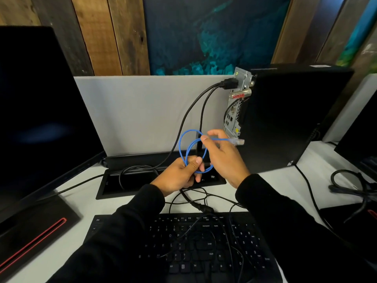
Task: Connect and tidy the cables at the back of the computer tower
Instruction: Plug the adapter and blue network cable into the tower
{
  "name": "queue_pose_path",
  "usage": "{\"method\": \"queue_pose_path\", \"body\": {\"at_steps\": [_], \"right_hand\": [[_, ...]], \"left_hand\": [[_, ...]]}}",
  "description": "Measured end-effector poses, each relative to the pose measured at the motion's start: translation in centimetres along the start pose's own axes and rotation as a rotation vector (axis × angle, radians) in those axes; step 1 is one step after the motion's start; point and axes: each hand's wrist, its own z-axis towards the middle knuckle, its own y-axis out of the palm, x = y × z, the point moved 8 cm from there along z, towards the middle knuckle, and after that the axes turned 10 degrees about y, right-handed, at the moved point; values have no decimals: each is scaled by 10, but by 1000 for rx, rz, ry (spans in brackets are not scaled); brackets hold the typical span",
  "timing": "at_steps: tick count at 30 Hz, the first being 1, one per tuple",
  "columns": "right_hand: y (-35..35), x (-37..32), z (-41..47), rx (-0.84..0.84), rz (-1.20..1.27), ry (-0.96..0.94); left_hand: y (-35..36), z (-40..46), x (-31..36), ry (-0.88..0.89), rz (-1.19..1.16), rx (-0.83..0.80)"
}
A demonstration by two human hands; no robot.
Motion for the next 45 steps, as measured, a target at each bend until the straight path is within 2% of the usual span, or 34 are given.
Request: {"method": "queue_pose_path", "body": {"at_steps": [3,6,12,15,17,18,22,24,26,29,33,36,38,41,45], "right_hand": [[-2,11,1,29,-12,45],[-14,11,1,105,82,23],[-2,7,-4,-16,-65,17],[-5,4,-8,-41,-109,-70],[-6,5,-9,-87,-50,-71],[-6,5,-9,-106,-9,-56],[-10,-4,-3,-66,233,14],[-11,-8,-2,-77,358,43],[-12,-6,-1,-80,316,43],[-11,3,-2,-84,248,59],[-5,5,-1,-104,196,77],[-4,1,-4,-183,256,33],[-7,-5,-8,-232,288,-58],[-16,-4,-9,-172,213,-152],[-9,22,-3,-127,280,-73]], "left_hand": [[2,-3,-8,-74,35,33],[-5,-11,-20,-139,195,130],[-4,-12,-15,-106,581,127],[-15,-13,2,-44,567,323],[-26,-14,21,75,589,474],[-27,-13,32,134,589,499],[-21,2,64,326,531,378],[-16,4,67,347,548,326],[-19,5,61,327,546,312],[-25,7,60,259,358,296],[-11,20,81,273,150,193],[-20,31,82,245,-9,271],[-33,36,70,160,-199,343],[-40,35,54,-45,-456,385],[-54,35,53,-26,-558,506]]}}
